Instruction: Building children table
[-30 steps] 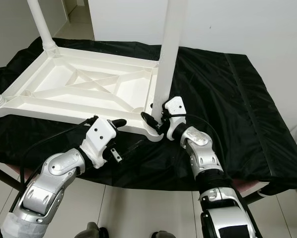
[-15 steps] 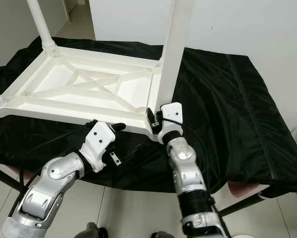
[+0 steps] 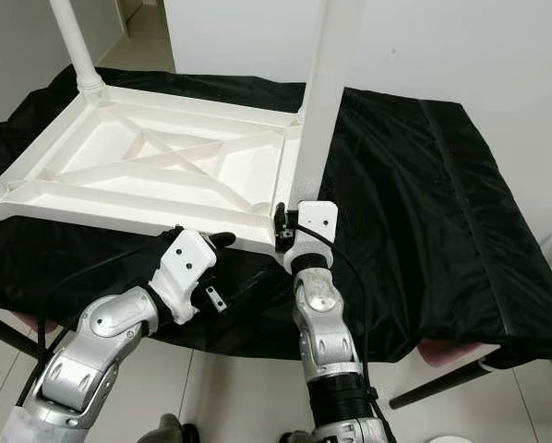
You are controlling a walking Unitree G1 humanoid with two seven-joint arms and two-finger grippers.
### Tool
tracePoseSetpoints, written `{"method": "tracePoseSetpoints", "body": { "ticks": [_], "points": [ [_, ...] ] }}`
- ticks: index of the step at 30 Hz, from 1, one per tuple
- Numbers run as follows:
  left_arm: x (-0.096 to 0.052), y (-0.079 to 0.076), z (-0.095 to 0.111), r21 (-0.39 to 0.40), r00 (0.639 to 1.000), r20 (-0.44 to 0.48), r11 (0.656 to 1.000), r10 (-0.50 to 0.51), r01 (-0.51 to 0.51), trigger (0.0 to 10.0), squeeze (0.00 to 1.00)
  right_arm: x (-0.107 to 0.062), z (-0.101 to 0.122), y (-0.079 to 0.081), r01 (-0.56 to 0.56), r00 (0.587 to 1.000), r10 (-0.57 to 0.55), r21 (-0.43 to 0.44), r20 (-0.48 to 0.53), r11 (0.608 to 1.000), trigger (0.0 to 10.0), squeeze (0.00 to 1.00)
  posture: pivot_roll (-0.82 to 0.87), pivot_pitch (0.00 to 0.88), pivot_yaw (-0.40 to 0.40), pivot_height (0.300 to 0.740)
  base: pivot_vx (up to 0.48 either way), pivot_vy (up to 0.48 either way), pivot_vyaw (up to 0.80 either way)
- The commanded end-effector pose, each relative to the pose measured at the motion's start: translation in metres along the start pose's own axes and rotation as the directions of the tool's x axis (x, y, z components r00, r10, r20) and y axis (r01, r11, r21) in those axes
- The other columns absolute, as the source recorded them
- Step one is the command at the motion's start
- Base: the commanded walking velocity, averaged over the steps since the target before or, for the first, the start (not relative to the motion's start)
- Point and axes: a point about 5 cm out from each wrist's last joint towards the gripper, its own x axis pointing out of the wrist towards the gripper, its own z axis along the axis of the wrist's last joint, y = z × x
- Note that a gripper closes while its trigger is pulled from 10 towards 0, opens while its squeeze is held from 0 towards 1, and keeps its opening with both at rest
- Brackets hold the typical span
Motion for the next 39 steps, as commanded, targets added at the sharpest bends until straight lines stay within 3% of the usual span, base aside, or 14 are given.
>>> {"method": "tracePoseSetpoints", "body": {
  "ticks": [1,2,3,5,6,20,28,30,31,33,34,35,36,39],
  "points": [
    [-0.001,0.000,-0.002,-0.001,0.999,-0.018,0.999,0.035,-0.035,10.0,0.00,-0.002,-0.001,-0.008,0.012,1.000,-0.012,-0.005,-0.006,1.000,10.0,1.00,-0.09,0.096,-0.025,0.740,0.000,0.000,0.00],
    [-0.001,0.000,-0.002,-0.001,0.999,-0.018,0.999,0.035,-0.035,10.0,0.00,-0.002,-0.001,-0.008,0.012,1.000,-0.012,-0.005,-0.006,1.000,10.0,1.00,-0.09,0.096,-0.025,0.740,0.000,0.000,0.00],
    [-0.001,0.000,-0.002,-0.001,0.999,-0.018,0.999,0.038,-0.038,10.0,0.00,-0.002,-0.001,-0.009,-0.018,1.000,0.017,-0.013,-0.006,1.000,10.0,0.32,-0.09,0.096,-0.027,0.740,0.000,0.000,0.00],
    [-0.001,0.001,-0.002,-0.001,0.999,-0.018,0.999,0.040,-0.040,10.0,0.00,-0.002,-0.001,-0.009,-0.036,0.999,0.036,-0.019,-0.008,0.999,10.0,0.32,-0.09,0.096,-0.027,0.740,0.000,0.000,0.00],
    [-0.002,0.000,-0.002,-0.001,0.999,-0.019,0.999,0.041,-0.041,10.0,0.00,-0.004,-0.001,-0.009,-0.095,0.995,0.094,-0.022,-0.008,0.995,10.0,0.00,-0.09,0.096,-0.026,0.740,0.000,0.000,0.00],
    [-0.002,0.001,-0.002,0.001,0.999,-0.022,0.999,0.045,-0.045,10.0,0.00,0.008,0.005,-0.029,-0.258,0.966,0.259,-0.081,0.000,0.963,10.0,0.00,-0.09,0.096,-0.023,0.740,0.000,0.000,0.00],
    [-0.002,0.001,-0.002,0.006,0.999,-0.022,0.999,0.046,-0.046,10.0,0.00,0.016,0.007,-0.032,-0.492,0.870,0.490,-0.138,-0.045,0.860,10.0,0.00,-0.08,0.095,-0.018,0.740,0.000,0.000,0.00],
    [-0.002,0.003,-0.001,0.012,0.999,-0.024,0.999,0.045,-0.045,10.0,0.00,0.016,0.003,-0.029,-0.619,0.785,0.612,-0.146,-0.095,0.771,10.0,0.00,-0.07,0.091,-0.012,0.740,0.000,0.000,0.00],
    [-0.002,0.003,-0.001,0.012,0.999,-0.024,0.999,0.045,-0.045,10.0,0.00,0.016,0.003,-0.029,-0.619,0.785,0.612,-0.146,-0.095,0.771,10.0,0.00,-0.07,0.091,-0.012,0.740,0.000,0.000,0.00],
    [-0.002,0.004,-0.001,0.014,0.999,-0.024,0.999,0.045,-0.045,10.0,0.00,0.017,0.001,-0.028,-0.650,0.760,0.640,-0.144,-0.117,0.746,8.9,0.00,-0.07,0.090,-0.011,0.740,0.000,0.000,0.00],
    [-0.003,0.004,-0.001,0.017,0.999,-0.025,0.999,0.046,-0.046,10.0,0.00,0.017,-0.001,-0.028,-0.665,0.747,0.652,-0.144,-0.131,0.733,6.8,0.00,-0.07,0.090,-0.011,0.740,0.000,0.000,0.00],
    [-0.003,0.005,-0.001,0.018,0.999,-0.025,0.999,0.047,-0.047,10.0,0.00,0.017,-0.002,-0.028,-0.669,0.743,0.655,-0.143,-0.136,0.729,6.8,0.00,-0.07,0.090,-0.011,0.740,0.000,0.000,0.00],
    [-0.003,0.005,0.000,0.019,0.998,-0.024,0.999,0.050,-0.050,10.0,0.00,0.018,-0.003,-0.029,-0.675,0.738,0.660,-0.136,-0.139,0.725,0.0,0.00,-0.07,0.090,-0.011,0.740,0.000,0.000,0.00],
    [-0.003,0.006,0.000,0.020,0.998,-0.024,0.998,0.054,-0.053,10.0,0.00,0.017,-0.005,-0.030,-0.686,0.727,0.672,-0.126,-0.141,0.716,0.0,0.00,-0.07,0.088,-0.013,0.740,0.000,0.000,0.00]
  ]
}}
